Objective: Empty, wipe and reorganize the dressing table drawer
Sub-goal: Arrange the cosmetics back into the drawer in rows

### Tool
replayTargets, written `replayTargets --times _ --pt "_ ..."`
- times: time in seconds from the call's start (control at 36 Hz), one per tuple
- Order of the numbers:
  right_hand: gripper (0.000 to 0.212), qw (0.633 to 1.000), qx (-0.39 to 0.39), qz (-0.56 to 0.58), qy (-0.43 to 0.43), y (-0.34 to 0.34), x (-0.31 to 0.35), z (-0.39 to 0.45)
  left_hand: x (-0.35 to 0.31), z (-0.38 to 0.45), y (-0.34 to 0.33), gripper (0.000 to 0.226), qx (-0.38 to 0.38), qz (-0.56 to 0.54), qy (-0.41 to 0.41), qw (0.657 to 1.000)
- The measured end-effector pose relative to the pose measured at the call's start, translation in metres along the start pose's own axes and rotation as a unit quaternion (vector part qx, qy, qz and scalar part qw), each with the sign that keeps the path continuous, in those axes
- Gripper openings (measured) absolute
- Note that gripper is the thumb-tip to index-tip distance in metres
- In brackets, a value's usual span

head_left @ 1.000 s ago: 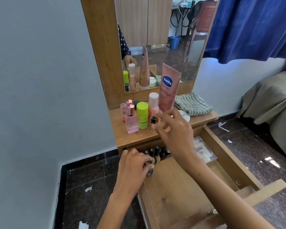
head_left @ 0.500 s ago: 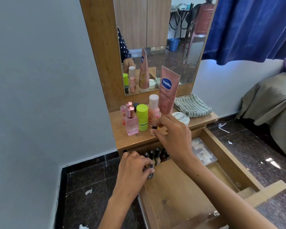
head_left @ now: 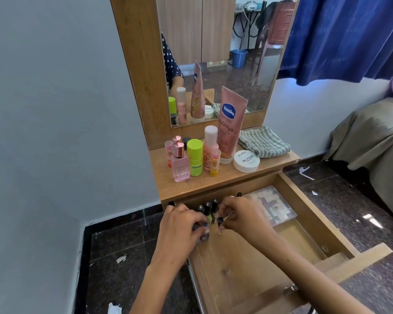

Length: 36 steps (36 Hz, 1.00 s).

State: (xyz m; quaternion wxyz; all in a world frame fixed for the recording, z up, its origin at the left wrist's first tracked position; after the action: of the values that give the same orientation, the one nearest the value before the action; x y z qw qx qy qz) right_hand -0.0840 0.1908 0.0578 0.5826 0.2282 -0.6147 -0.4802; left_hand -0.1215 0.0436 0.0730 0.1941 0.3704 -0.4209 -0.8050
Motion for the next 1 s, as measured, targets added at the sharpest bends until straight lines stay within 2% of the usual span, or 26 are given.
replayTargets --times 0.47,0.92,1.0 --pt "0.025 0.998 0.035 0.032 0.032 -0.02 0.006 -0.003 0.0 -0.004 -0.004 0.021 0.0 0.02 -0.011 1.0" --pt "0.027 0.998 0.026 -0.012 0.062 -0.02 0.01 -0.004 -0.003 -0.007 -0.003 0.019 -0.034 0.016 -0.005 0.999" --pt "0.03 0.997 0.035 -0.014 0.061 -0.017 0.01 -0.003 -0.004 -0.007 -0.003 0.026 -0.031 0.014 -0.004 0.999"
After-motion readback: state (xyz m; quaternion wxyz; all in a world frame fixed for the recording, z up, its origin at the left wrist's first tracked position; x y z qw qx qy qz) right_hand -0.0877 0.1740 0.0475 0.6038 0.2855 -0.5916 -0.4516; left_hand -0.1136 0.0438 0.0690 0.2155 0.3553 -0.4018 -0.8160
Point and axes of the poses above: each hand's wrist, its own z-axis towards the middle knuckle, its own y-axis out of the back of the hand, x = y × z, the point moved 6 cm from there along z, towards the middle knuckle, and after that the axes turned 13 degrees about -x, right-handed, at the moved point
